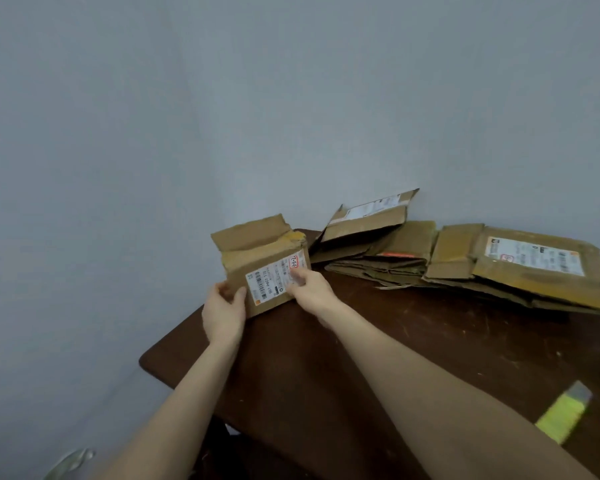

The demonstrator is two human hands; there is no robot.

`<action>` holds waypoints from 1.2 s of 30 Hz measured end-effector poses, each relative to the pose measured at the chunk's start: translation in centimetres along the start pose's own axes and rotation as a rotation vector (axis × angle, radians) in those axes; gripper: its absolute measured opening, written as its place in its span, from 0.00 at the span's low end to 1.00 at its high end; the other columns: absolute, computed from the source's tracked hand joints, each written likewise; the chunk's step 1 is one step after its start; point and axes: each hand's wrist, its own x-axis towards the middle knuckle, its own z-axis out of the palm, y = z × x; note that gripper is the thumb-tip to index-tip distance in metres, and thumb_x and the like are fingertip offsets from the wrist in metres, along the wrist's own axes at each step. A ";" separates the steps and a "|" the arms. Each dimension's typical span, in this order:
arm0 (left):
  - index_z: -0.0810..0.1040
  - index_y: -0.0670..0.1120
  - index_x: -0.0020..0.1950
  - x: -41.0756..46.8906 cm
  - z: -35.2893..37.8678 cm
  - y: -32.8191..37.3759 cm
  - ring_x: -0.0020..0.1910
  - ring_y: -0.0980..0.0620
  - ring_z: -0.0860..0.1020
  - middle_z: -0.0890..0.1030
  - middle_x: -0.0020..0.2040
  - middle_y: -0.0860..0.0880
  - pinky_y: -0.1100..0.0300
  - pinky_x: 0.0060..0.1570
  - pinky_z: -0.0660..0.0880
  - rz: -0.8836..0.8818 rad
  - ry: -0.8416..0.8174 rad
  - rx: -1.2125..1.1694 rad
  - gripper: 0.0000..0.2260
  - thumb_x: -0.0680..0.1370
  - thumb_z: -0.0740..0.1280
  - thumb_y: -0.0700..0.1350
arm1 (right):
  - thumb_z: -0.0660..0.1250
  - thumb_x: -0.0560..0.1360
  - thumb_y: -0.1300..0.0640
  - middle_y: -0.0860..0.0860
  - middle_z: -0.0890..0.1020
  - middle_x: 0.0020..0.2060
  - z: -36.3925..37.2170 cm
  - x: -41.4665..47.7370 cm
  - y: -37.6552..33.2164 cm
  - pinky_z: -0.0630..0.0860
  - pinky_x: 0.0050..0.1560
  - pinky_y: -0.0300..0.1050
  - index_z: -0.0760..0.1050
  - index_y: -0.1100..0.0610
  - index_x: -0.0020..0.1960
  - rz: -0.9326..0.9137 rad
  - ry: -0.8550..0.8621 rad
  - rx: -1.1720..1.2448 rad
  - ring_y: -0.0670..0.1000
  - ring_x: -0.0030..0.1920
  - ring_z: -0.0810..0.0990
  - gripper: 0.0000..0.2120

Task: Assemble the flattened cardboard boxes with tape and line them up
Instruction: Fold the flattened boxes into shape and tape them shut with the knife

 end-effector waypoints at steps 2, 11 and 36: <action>0.74 0.45 0.59 0.6 0.8 0.3 0.55 0.46 0.77 0.80 0.54 0.48 0.54 0.51 0.71 -0.037 0.019 0.033 0.14 0.77 0.67 0.51 | 0.60 0.80 0.62 0.52 0.69 0.71 0.8 1.3 0.1 0.66 0.66 0.39 0.64 0.56 0.75 0.020 -0.022 -0.001 0.53 0.70 0.69 0.24; 0.65 0.46 0.68 1.6 0.9 1.6 0.64 0.46 0.69 0.68 0.64 0.45 0.49 0.58 0.72 0.175 0.167 0.226 0.32 0.70 0.74 0.53 | 0.63 0.78 0.55 0.52 0.74 0.63 -0.3 4.5 2.5 0.70 0.50 0.42 0.71 0.52 0.66 0.144 0.219 -0.078 0.53 0.60 0.75 0.16; 0.64 0.46 0.73 -2.9 15.9 13.9 0.65 0.51 0.70 0.66 0.70 0.47 0.62 0.59 0.64 0.500 -0.185 0.043 0.19 0.81 0.58 0.43 | 0.59 0.75 0.63 0.53 0.79 0.41 -18.7 5.9 2.0 0.80 0.50 0.57 0.71 0.53 0.42 0.180 0.688 0.271 0.56 0.43 0.80 0.07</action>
